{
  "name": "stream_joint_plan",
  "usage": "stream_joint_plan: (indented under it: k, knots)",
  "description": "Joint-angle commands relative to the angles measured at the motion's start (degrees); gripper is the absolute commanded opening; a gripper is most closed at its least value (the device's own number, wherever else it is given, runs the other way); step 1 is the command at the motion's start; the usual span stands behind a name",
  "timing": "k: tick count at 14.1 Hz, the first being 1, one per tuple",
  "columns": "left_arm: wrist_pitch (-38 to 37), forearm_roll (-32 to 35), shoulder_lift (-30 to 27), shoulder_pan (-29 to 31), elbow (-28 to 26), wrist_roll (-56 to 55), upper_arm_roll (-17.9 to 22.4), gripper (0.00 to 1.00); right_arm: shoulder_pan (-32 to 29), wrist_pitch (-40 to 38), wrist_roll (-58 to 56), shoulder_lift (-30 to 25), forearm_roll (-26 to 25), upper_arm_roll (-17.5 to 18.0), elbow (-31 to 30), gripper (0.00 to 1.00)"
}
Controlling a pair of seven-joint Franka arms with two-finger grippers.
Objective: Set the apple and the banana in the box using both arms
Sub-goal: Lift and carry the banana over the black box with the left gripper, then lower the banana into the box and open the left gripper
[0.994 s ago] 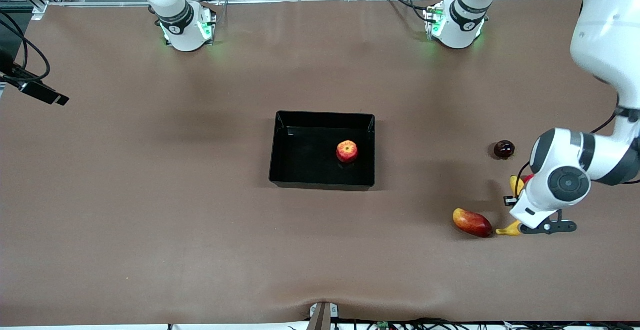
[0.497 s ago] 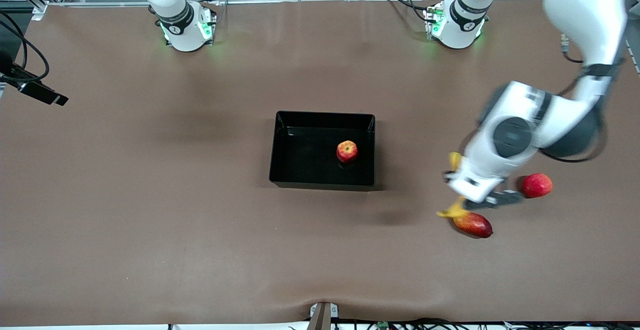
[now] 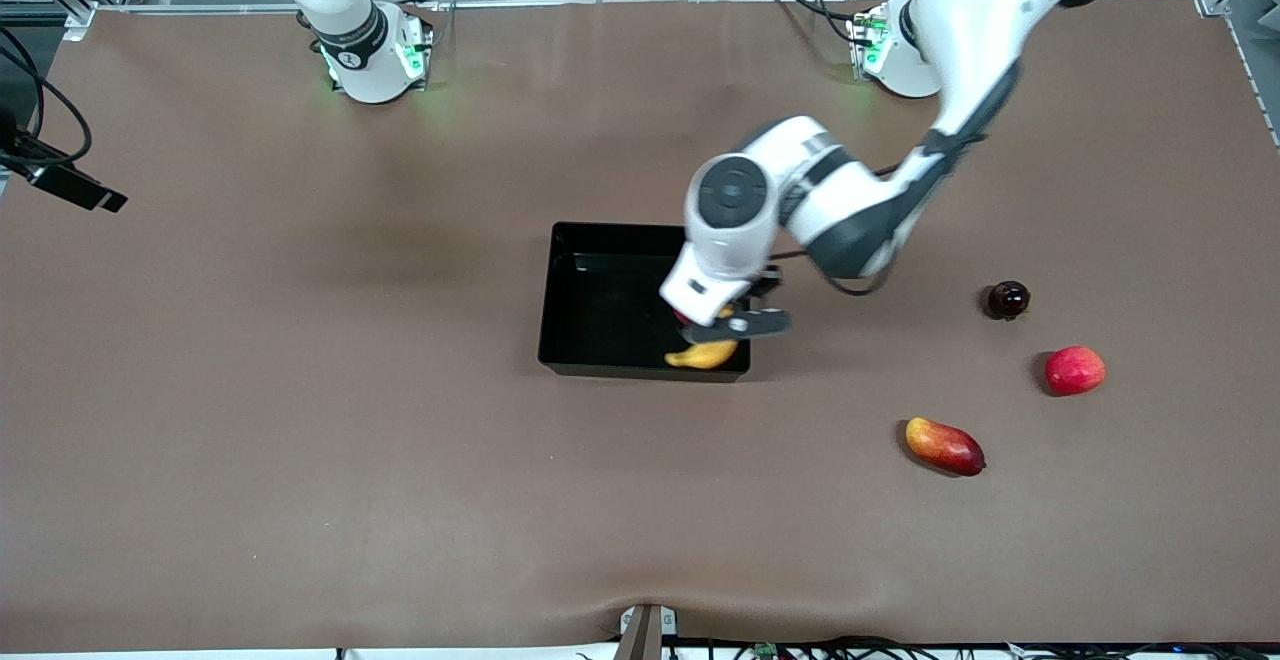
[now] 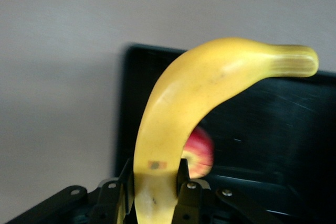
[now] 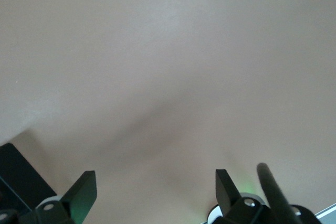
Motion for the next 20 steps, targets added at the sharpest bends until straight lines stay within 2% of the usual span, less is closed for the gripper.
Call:
stream_joint_plan:
  k: [1, 5, 10, 11, 13, 15, 16, 19, 20]
  knots:
    - [5.5, -0.7, 3.6, -6.7, 3.5, -3.5, 3.8, 0.00, 3.1, -1.1, 0.6, 0.0, -1.1, 0.8, 1.7, 1.00]
    - [12.5, -0.9, 6.2, -16.8, 4.6, -4.0, 13.4, 0.00, 5.2, -0.6, 0.7, 0.5, 0.3, 0.7, 2.0, 1.00]
    - [18.7, -0.6, 10.3, -19.6, 5.0, -4.3, 14.7, 0.00, 6.3, 0.1, 2.1, 0.8, 1.5, 0.7, 2.7, 1.00]
    - [18.7, -0.6, 10.2, -19.7, 4.9, -4.2, 15.7, 0.20, 6.4, 0.0, 2.7, 1.1, 1.4, 0.7, 2.8, 1.00]
    - [18.4, 1.0, 9.4, -19.7, 4.7, -3.5, 16.1, 1.00, 6.4, 0.0, 2.9, 1.4, 1.3, 0.7, 2.8, 1.00]
    - [16.3, 1.5, 6.9, -18.5, 4.8, -3.0, 16.2, 1.00, 6.2, 0.3, 2.8, 1.5, 0.7, 0.6, 2.9, 1.00]
    - [12.6, 1.3, 4.3, -16.7, 4.7, -3.0, 16.1, 1.00, 5.7, 0.3, 2.8, 1.5, 0.5, 0.6, 3.4, 1.00]
    - [3.8, 0.5, -6.2, -10.0, 4.4, -0.5, 15.5, 1.00, 5.2, 0.2, 2.8, 1.5, 0.5, 0.2, 4.7, 1.00]
    - [0.9, -1.6, -9.4, -7.4, 4.3, 2.1, 15.6, 1.00, 5.2, 0.3, 2.8, 1.5, 0.5, 0.1, 4.7, 1.00]
